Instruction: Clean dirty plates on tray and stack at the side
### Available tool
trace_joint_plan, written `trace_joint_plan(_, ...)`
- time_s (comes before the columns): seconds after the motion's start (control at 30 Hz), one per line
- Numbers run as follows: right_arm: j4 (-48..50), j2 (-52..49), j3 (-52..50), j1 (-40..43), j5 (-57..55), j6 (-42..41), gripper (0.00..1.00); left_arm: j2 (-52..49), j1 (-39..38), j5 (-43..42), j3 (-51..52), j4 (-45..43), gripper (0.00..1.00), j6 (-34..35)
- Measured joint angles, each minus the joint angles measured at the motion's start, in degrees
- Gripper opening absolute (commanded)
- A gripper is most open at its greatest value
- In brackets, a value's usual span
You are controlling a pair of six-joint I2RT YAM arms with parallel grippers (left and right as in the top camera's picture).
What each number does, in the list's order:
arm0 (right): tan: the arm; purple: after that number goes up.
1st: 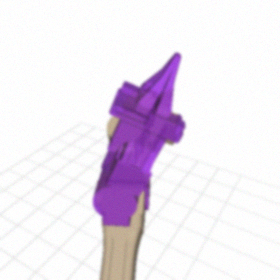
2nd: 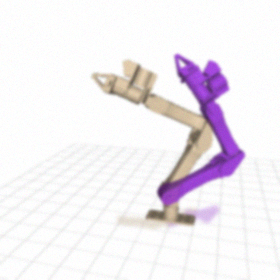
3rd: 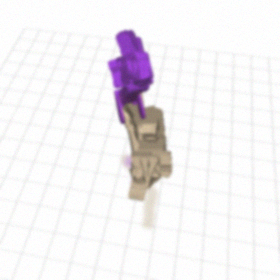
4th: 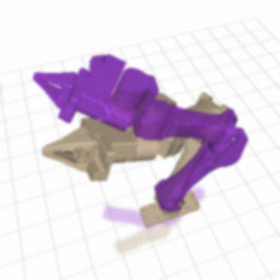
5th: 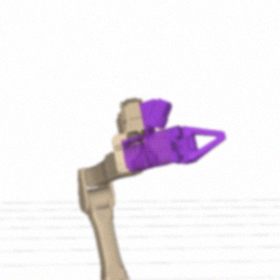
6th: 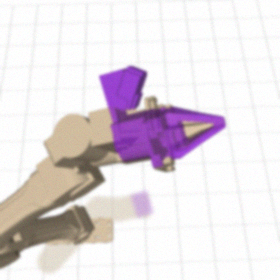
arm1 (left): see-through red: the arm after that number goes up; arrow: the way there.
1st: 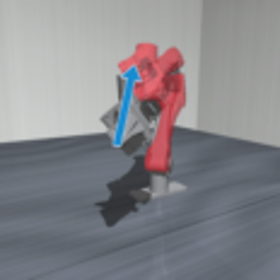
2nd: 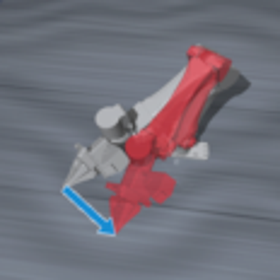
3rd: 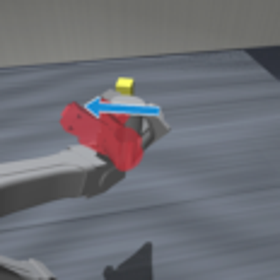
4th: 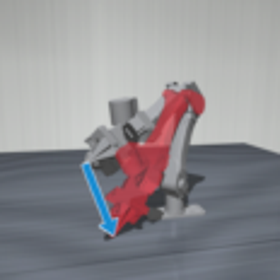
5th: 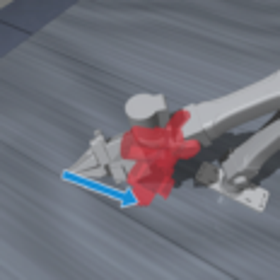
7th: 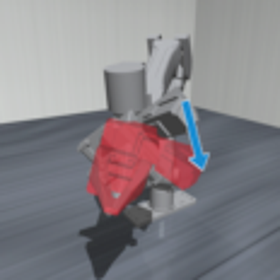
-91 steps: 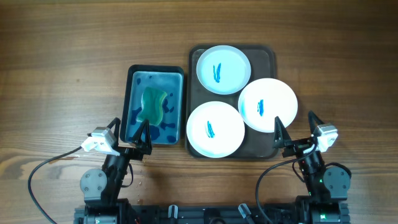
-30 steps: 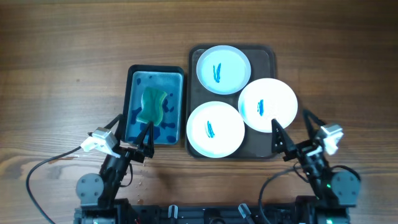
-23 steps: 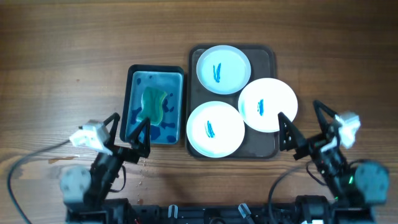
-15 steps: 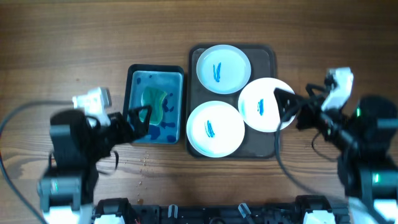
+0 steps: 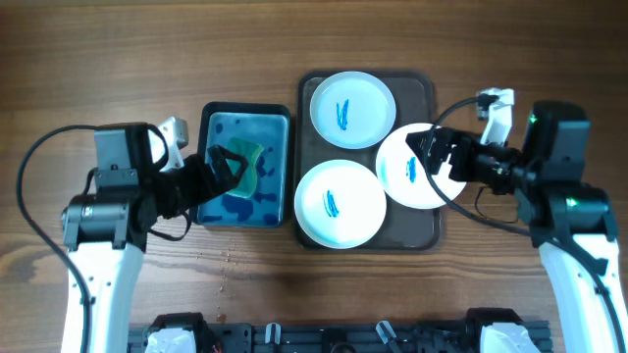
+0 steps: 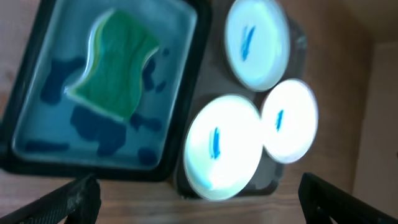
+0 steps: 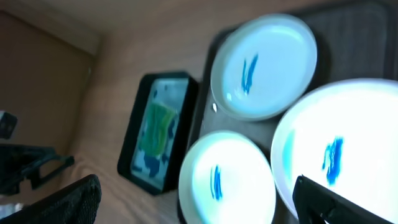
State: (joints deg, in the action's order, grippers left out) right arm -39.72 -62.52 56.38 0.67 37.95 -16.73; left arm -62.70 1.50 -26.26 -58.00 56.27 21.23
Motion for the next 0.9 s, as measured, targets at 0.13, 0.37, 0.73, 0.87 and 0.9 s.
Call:
trace_joint_plan(0.13, -5.22, -0.81, 0.02, -3.02, -1.92, 2.25, 0.93, -3.26, -4.52, 7.74, -0.02, 2.10, 0.95, 0.74)
trace_joint_plan(0.37, -12.74, -1.44, 0.02, -15.76, -13.05, 2.51, 0.83, -15.41, -14.56, 24.13, -0.04, -3.28, 0.83, 4.17)
trace_joint_plan(0.73, -15.34, -2.21, -0.04, -19.89, -17.51, -1.03, 0.75, -38.64, -14.51, 28.46, -0.13, -19.87, 0.04, 8.63)
trace_joint_plan(0.87, -15.96, -2.21, -1.57, -19.89, -17.53, -1.70, 0.72, -39.74, -14.51, 28.57, -1.03, -20.09, 0.04, 8.66)
trace_joint_plan(0.9, -16.11, -2.21, -2.16, -19.89, -17.53, -1.92, 0.72, -39.78, -14.51, 28.57, -1.20, -19.63, 0.06, 8.66)
